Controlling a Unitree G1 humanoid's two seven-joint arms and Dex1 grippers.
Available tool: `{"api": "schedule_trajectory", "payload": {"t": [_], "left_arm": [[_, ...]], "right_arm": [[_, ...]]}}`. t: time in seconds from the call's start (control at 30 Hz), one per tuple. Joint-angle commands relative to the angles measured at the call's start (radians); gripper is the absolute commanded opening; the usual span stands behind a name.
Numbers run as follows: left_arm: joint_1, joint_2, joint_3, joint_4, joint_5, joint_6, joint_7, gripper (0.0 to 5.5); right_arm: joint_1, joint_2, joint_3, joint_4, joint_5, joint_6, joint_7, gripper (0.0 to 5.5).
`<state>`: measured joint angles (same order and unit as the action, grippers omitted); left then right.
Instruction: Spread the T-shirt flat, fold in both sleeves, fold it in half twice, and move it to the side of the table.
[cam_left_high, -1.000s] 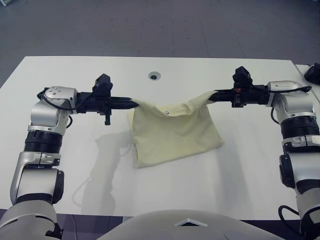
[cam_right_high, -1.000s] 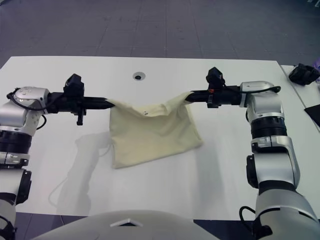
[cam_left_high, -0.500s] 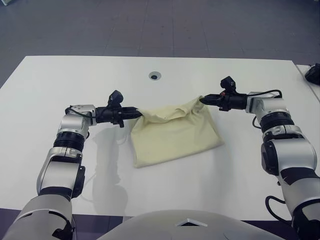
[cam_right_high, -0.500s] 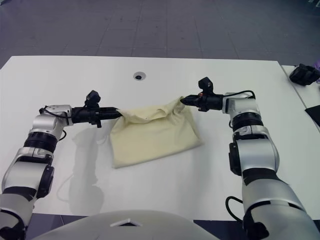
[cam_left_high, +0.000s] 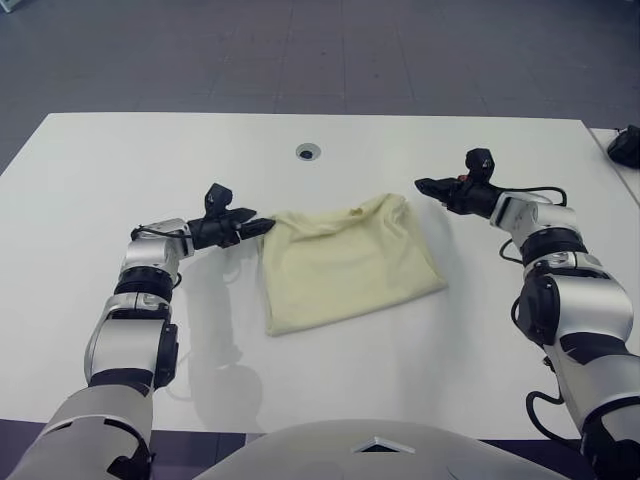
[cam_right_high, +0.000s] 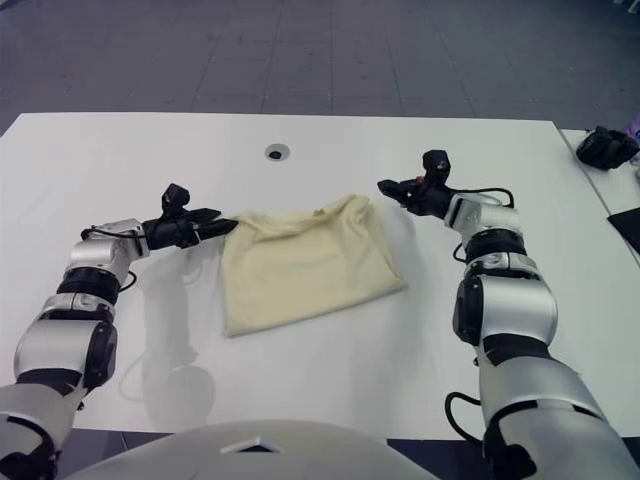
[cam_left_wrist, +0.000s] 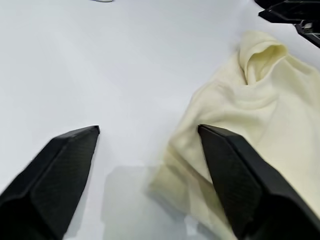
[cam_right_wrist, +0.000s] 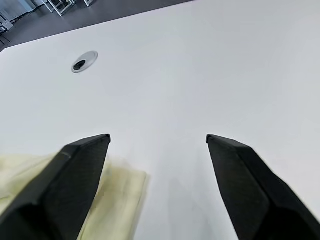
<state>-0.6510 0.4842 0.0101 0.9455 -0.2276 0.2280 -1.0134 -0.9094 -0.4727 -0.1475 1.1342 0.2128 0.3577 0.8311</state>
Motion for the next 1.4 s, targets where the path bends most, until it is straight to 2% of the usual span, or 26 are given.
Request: {"api": "schedule_trajectory", "payload": {"t": [0.03,0.17,0.23,0.33,0.47,0.6,0.77,0.87,1.03,1.2,1.3,1.4], "left_arm": [[0.072,0.035,0.02,-0.158,-0.003,0.011,0.002,4.4],[0.162,0.007,0.05,-0.491,-0.091,0.082,0.017,4.93],[0.196,-0.023,0.048,-0.652,-0.135,0.122,0.035,5.33],[0.245,-0.042,-0.01,-0.848,-0.155,0.171,0.045,5.4],[0.326,0.022,-0.194,-0.929,0.004,0.088,0.006,4.81],[0.419,0.077,-0.336,-0.938,0.125,0.004,-0.04,4.18],[0.468,0.078,-0.407,-0.887,0.179,-0.037,-0.042,4.88],[0.468,0.109,-0.426,-0.857,0.215,-0.079,-0.042,5.34],[0.442,0.191,-0.398,-0.807,0.231,-0.159,-0.064,5.4],[0.345,0.214,-0.371,-0.698,0.245,-0.227,-0.055,5.4],[0.292,0.208,-0.361,-0.667,0.249,-0.248,-0.051,5.4],[0.253,0.198,-0.373,-0.638,0.259,-0.265,-0.068,5.4]], "right_arm": [[0.132,-0.016,0.083,-0.321,0.005,0.096,0.134,4.36],[0.295,-0.01,0.159,-0.642,0.016,0.174,0.158,4.88],[0.336,0.015,0.173,-0.697,0.009,0.19,0.12,4.6],[0.374,0.029,0.234,-0.678,-0.077,0.155,0.034,4.08],[0.411,-0.016,0.313,-0.616,-0.229,0.067,-0.089,3.46],[0.462,-0.055,0.282,-0.674,-0.235,0.08,-0.138,2.88],[0.559,-0.087,0.216,-0.876,-0.177,0.226,-0.152,2.1],[0.582,-0.096,0.163,-0.992,-0.147,0.332,-0.177,2.49],[0.475,-0.052,0.031,-1.09,-0.057,0.443,-0.254,3.31],[0.397,0.031,0.08,-1.007,-0.048,0.373,-0.282,4.06],[0.41,0.031,0.196,-0.816,-0.155,0.153,-0.278,3.66],[0.478,-0.058,0.331,-0.702,-0.319,-0.025,-0.287,3.25]]}}
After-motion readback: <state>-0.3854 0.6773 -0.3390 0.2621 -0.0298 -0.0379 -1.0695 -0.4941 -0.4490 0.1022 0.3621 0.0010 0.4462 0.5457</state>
